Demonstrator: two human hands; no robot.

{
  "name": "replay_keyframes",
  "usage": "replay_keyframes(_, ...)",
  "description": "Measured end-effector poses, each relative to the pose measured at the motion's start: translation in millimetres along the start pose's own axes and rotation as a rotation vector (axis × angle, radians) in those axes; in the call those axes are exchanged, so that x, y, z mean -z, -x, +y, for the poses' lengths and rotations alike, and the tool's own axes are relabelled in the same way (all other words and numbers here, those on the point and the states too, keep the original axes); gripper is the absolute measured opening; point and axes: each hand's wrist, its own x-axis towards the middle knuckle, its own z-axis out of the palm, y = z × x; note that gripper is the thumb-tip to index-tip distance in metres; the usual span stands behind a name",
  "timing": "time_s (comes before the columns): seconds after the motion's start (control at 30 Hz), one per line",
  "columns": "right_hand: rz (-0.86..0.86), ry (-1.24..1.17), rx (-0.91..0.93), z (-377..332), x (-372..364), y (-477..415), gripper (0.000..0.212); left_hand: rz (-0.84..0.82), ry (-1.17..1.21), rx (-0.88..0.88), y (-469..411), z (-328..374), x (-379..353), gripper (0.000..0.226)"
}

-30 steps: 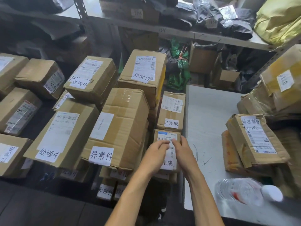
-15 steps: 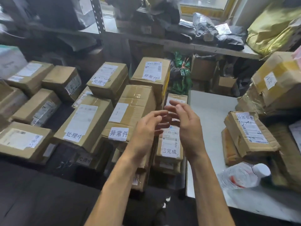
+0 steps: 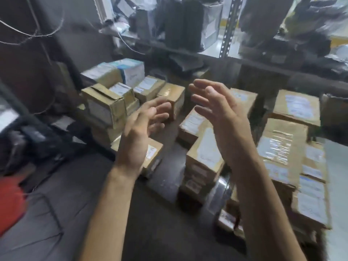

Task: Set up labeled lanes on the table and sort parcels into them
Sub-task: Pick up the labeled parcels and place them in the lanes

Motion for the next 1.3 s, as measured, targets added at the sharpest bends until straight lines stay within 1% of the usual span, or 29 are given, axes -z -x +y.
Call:
replay_keyframes(0.1,-0.015,-0.019,-0.044,20,-46,-16,0.022,0.057,0.006,0.025,-8,-2,59,0.042)
replay_keyframes(0.3,-0.071,0.041,-0.147,76,-118,-64,0.024,0.173,0.039,0.042,-53,-18,135,0.037)
replay_keyframes(0.4,-0.076,0.037,-0.184,113,-155,-100,0.029,0.224,-0.013,0.06,-90,-33,174,0.035)
replay_keyframes(0.5,-0.094,0.106,-0.231,153,-192,-143,0.03,0.268,-0.082,0.083,-138,-53,214,0.033)
replay_keyframes(0.6,-0.124,0.145,-0.326,187,-219,-177,0.049,0.32,-0.101,0.145,-177,-68,245,0.031)
replay_keyframes(0.63,-0.128,0.2,-0.329,196,-227,-191,0.058,0.328,-0.093,0.159,-192,-73,254,0.031)
replay_keyframes(0.67,-0.161,0.299,-0.336,203,-235,-203,0.07,0.332,-0.089,0.169,-207,-78,262,0.03)
replay_keyframes(0.7,-0.234,0.443,-0.362,209,-241,-215,0.082,0.351,-0.094,0.177,-220,-83,269,0.029)
replay_keyframes(0.77,-0.441,0.75,-0.424,218,-252,-230,0.103,0.443,-0.097,0.161,-242,-91,280,0.028)
replay_keyframes(0.8,-0.51,0.837,-0.446,223,-256,-234,0.109,0.5,-0.089,0.144,-251,-94,285,0.027)
replay_keyframes(0.83,-0.53,0.883,-0.452,226,-260,-237,0.11,0.545,-0.078,0.134,-260,-97,290,0.026)
replay_keyframes(0.93,-0.454,0.896,-0.437,228,-264,-240,0.097,0.569,-0.071,0.128,-274,-104,303,0.023)
replay_keyframes(1.0,-0.378,0.83,-0.446,220,-265,-232,0.086,0.51,-0.083,0.123,-279,-107,312,0.021)
replay_keyframes(1.1,-0.216,0.712,-0.503,204,-272,-207,0.074,0.348,-0.142,0.135,-280,-105,321,0.018)
replay_keyframes(1.17,-0.089,0.627,-0.522,194,-278,-188,0.069,0.217,-0.182,0.145,-278,-99,323,0.019)
replay_keyframes(1.23,0.044,0.522,-0.535,183,-282,-174,0.067,0.083,-0.217,0.168,-273,-91,322,0.026)
replay_keyframes(1.3,0.166,0.363,-0.509,171,-284,-161,0.067,-0.019,-0.221,0.202,-269,-89,319,0.047)
